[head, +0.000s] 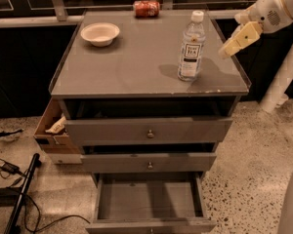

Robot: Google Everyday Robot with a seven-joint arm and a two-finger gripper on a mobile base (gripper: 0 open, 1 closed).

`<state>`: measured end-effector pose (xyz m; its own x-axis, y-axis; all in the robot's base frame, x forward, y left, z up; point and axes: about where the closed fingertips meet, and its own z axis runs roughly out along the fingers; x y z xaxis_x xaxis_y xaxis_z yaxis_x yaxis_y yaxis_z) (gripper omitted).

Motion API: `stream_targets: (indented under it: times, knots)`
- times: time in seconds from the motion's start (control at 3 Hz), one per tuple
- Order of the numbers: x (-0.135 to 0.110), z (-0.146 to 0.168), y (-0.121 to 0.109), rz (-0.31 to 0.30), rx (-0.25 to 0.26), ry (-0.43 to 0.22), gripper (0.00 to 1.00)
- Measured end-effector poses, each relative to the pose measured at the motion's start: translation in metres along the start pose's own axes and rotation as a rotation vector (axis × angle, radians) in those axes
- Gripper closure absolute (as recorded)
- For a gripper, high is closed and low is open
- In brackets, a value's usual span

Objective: Place blue plastic bottle into bottom drawer

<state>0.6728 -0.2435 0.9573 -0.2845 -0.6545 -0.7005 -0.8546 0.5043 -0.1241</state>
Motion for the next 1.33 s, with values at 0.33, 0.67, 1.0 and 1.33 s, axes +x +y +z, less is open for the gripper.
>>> stream_targets:
  times: [0.33, 0.67, 1.0, 1.33]
  knots:
    - [0.003, 0.013, -0.001, 0.031, -0.030, -0.064, 0.00]
    - [-0.004, 0.021, -0.002, 0.027, -0.047, -0.097, 0.00]
    - [-0.016, 0.033, 0.001, 0.005, -0.074, -0.098, 0.00]
    - [-0.026, 0.046, 0.006, -0.016, -0.103, -0.087, 0.00]
